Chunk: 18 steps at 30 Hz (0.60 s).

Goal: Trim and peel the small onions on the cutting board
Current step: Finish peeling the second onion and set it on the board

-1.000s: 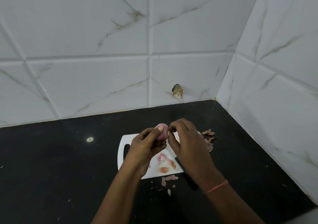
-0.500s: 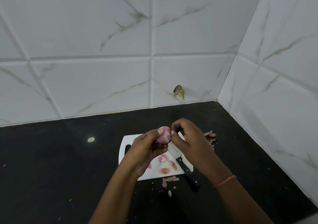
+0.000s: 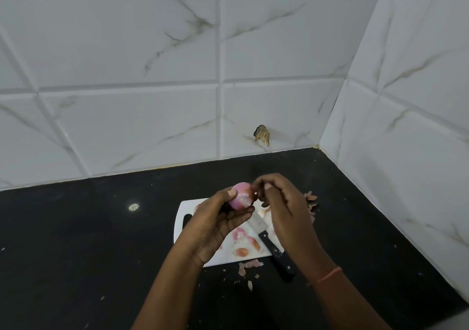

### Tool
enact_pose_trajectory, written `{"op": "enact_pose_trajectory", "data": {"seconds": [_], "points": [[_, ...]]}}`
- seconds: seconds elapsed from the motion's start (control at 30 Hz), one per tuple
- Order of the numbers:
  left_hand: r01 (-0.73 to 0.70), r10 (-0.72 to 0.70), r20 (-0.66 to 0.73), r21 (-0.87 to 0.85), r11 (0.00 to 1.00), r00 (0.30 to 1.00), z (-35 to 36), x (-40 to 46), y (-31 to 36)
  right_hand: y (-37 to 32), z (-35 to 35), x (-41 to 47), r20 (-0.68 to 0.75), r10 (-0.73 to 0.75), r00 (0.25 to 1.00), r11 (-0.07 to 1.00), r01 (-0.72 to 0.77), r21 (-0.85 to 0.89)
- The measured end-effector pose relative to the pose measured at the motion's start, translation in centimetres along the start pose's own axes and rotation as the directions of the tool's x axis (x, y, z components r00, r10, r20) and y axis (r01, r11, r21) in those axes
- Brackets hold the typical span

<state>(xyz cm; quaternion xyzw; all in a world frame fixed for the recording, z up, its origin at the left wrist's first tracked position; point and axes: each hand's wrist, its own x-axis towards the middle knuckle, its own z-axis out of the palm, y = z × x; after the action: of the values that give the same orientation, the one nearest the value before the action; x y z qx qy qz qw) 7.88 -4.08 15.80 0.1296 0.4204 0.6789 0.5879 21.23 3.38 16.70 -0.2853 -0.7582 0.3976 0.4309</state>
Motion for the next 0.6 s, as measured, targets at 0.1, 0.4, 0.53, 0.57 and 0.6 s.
{"op": "enact_pose_trajectory", "data": {"seconds": [0.1,0.4,0.53,0.57,0.6], "points": [[-0.03,0.03,-0.005,0.042,0.999,1.0,-0.1,0.0,0.1,0.3,0.3,-0.1,0.026,-0.156,0.987,0.966,0.158,-0.203],[-0.103,0.11,-0.02,0.203,0.974,0.994,-0.3,-0.2,0.3,1.1,0.5,-0.2,0.053,-0.279,0.959,0.862,0.274,-0.427],[-0.109,0.119,-0.032,0.235,0.966,0.992,-0.1,-0.3,0.2,1.2,0.6,0.2,0.145,-0.284,0.948,0.765,0.315,-0.561],[-0.108,0.117,-0.027,0.231,0.967,0.993,0.0,-0.3,0.1,1.1,0.6,0.2,0.156,-0.291,0.944,0.75,0.326,-0.576],[-0.11,0.118,-0.022,0.226,0.968,0.993,0.1,-0.3,0.0,1.1,0.8,0.1,0.162,-0.291,0.943,0.746,0.33,-0.579]]}}
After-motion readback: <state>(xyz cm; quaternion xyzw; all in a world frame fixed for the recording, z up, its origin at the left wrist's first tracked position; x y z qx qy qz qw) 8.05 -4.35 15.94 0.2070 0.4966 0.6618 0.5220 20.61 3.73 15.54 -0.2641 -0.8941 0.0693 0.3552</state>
